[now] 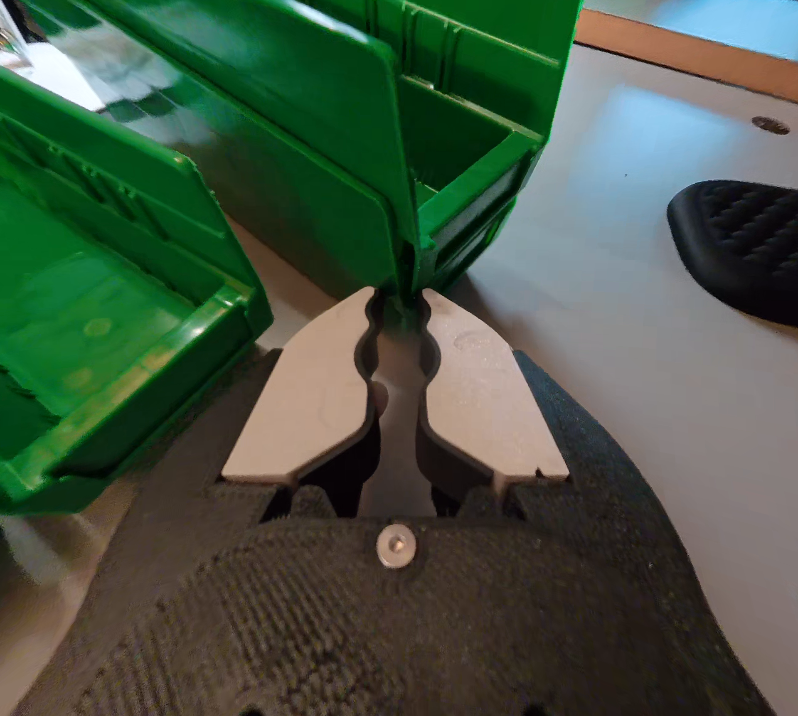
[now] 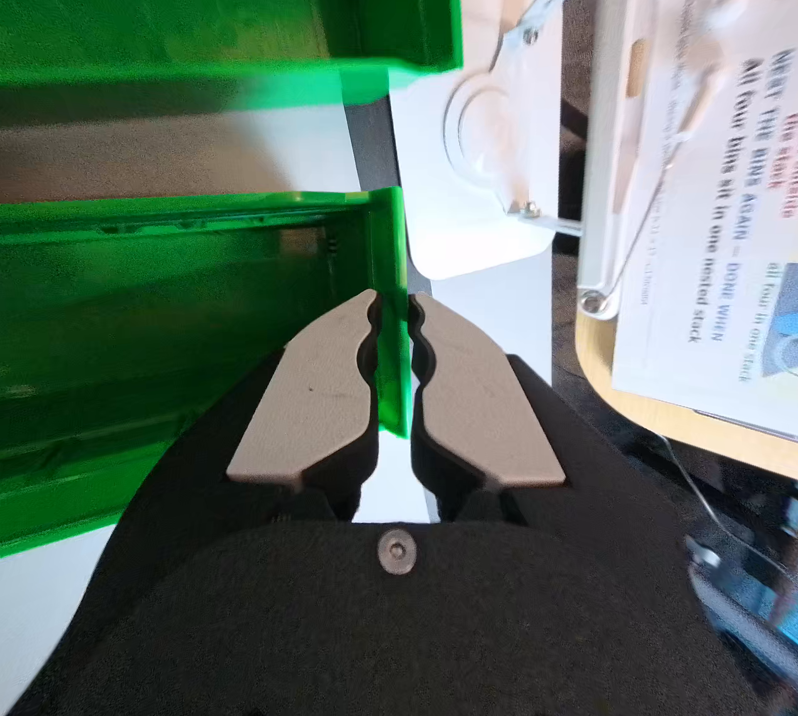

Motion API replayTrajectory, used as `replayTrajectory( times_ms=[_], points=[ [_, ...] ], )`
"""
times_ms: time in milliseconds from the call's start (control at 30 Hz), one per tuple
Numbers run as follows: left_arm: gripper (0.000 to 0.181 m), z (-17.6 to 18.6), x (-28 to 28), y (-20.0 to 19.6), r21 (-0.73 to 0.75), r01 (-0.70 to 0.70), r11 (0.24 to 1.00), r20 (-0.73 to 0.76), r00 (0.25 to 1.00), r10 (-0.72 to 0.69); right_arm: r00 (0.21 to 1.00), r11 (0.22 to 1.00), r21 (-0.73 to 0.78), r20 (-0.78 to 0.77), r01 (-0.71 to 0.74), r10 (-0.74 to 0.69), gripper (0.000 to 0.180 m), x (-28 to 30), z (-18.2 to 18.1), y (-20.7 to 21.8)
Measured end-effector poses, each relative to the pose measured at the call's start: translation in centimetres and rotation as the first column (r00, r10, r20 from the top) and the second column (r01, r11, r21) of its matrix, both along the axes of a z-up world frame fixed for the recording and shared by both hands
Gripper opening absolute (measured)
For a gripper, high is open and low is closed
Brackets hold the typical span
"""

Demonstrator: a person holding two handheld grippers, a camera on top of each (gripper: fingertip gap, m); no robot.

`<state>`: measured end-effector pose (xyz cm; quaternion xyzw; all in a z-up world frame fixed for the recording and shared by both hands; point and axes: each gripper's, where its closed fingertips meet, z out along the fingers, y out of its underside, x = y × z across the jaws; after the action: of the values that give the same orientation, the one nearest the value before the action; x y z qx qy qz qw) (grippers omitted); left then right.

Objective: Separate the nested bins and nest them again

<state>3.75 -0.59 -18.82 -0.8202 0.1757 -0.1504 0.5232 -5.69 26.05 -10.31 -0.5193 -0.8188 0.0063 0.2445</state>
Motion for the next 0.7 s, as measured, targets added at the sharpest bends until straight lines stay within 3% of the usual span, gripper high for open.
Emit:
replayTrajectory(
  times_ms=[67,167,433,567,700],
  points=[
    [0.01,-0.2,0.2,-0.1,-0.032,0.002,0.999,0.062,0.998,0.0,0.999,0.999,-0.036,-0.038,-0.009,0.007,0.01,-0.2,1.6,-0.6],
    [0.004,0.0,0.5,-0.2,-0.092,0.024,0.995,0.176,0.984,-0.007,0.999,0.999,0.025,-0.03,-0.036,0.037,0.009,0.3,3.1,-1.0],
    [0.005,0.4,0.8,-0.9,0.009,0.063,0.998,-0.021,0.998,-0.063,0.99,0.992,0.087,-0.099,-0.088,0.097,0.009,0.9,6.3,-3.1],
    [0.02,4.2,-1.4,-1.5,0.117,0.093,0.989,-0.017,0.996,-0.092,0.985,0.985,0.133,-0.124,-0.107,0.124,0.009,1.2,6.6,-3.5],
    [0.017,8.6,-4.9,1.6,0.143,-0.036,0.989,0.074,0.997,0.026,0.976,0.98,0.155,-0.154,-0.127,0.151,0.009,0.8,6.8,-3.8]
  ],
)
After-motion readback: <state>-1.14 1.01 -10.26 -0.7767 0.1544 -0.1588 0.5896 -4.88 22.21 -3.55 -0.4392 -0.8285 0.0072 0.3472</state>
